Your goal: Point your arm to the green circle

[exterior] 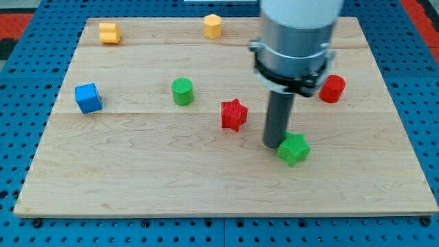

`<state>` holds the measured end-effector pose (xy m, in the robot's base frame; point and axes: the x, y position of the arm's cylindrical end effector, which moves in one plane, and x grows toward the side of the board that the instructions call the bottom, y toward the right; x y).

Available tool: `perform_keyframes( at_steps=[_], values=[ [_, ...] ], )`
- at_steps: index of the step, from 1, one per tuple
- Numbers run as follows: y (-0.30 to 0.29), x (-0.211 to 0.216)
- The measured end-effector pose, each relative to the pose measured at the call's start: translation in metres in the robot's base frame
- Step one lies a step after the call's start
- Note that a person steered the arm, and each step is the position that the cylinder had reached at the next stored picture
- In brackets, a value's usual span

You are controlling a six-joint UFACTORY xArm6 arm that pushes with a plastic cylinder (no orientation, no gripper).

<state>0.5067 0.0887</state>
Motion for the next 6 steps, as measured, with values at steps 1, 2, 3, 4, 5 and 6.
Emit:
perform_keyframes(
  at_steps=[1, 2, 3, 4, 5, 6],
  values=[
    [0.027, 0.021],
    [0.026, 0.035],
    [-0.074, 0.035],
    [-0.156, 0.002],
    [-0.181, -0.036],
    [-0.13, -0.059]
  ],
)
